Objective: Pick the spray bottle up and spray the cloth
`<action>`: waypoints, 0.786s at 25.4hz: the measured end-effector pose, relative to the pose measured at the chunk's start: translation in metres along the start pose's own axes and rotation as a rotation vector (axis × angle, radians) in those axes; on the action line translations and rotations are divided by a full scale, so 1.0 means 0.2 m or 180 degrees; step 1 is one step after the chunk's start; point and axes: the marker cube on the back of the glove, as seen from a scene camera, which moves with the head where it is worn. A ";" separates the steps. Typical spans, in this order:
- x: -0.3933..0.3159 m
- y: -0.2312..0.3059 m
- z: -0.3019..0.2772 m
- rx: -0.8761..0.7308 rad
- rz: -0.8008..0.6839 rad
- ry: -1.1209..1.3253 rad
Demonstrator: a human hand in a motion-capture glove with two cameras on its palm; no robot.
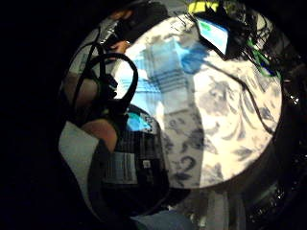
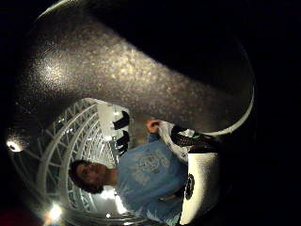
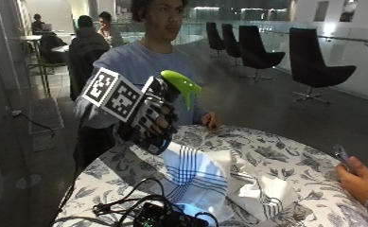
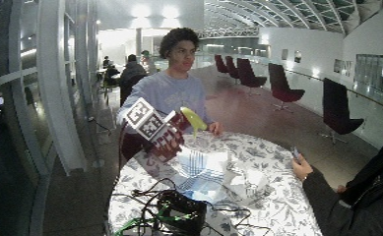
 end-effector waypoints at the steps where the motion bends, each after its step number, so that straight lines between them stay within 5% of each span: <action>1: -0.05 0.00 0.01 0.0141 -0.0149 -0.0164; 8: -0.45 -0.04 0.35 0.0707 -0.1113 -0.1027; 20: -0.93 -0.27 1.48 0.0010 -0.1515 -0.1393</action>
